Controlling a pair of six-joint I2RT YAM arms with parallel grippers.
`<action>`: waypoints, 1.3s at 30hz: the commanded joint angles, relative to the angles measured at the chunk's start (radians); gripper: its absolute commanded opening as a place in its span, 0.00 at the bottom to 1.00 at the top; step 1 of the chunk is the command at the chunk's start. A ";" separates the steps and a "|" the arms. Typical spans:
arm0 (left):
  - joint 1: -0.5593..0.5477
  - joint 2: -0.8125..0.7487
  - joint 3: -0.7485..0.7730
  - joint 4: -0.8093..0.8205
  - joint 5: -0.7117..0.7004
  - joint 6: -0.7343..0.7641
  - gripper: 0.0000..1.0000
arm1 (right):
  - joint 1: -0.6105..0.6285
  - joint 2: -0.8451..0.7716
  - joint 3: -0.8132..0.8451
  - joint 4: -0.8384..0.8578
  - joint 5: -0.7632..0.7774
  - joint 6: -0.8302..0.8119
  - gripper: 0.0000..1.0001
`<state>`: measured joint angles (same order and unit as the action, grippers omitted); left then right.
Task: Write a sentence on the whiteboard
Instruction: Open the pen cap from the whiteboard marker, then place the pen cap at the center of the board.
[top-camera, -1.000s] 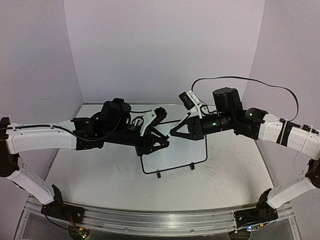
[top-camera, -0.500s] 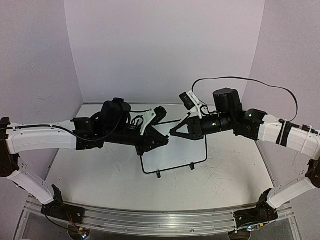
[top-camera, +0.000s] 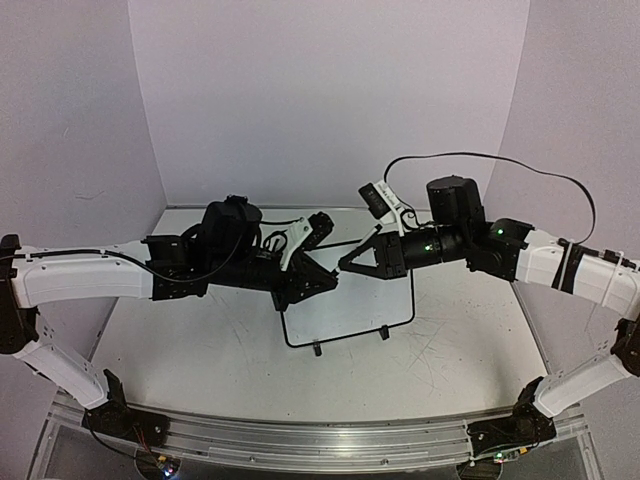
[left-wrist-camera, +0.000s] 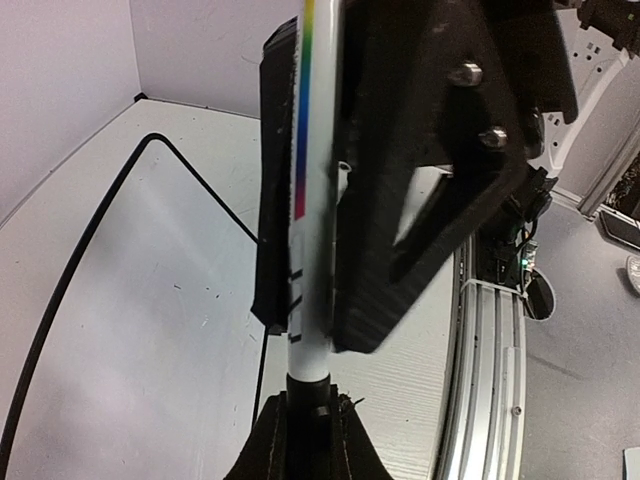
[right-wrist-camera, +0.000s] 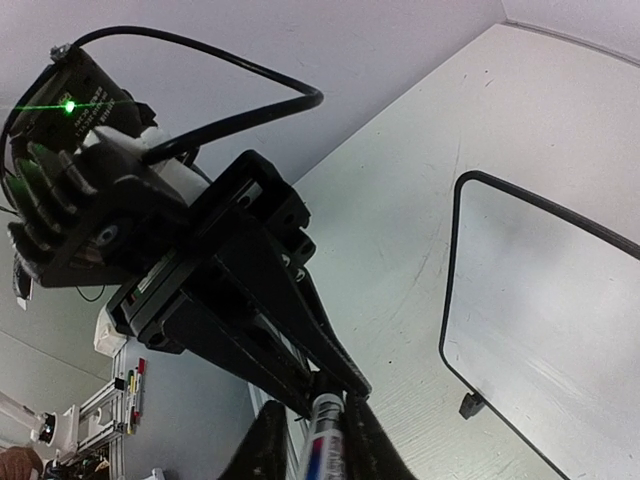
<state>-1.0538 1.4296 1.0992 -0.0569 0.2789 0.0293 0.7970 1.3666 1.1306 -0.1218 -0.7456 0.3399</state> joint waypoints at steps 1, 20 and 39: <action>0.003 0.002 0.052 0.035 -0.005 0.015 0.00 | 0.006 -0.007 0.002 0.053 -0.016 0.012 0.00; 0.046 -0.190 -0.107 -0.038 -0.146 0.094 0.00 | -0.403 -0.345 -0.051 -0.009 -0.098 -0.007 0.00; 0.380 -0.223 -0.343 -0.266 -0.758 -0.590 0.00 | -0.410 -0.428 -0.140 -0.053 0.350 -0.161 0.00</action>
<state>-0.7070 1.1000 0.8147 -0.2405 -0.4745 -0.4005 0.3859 0.9438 0.9810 -0.2054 -0.4264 0.2053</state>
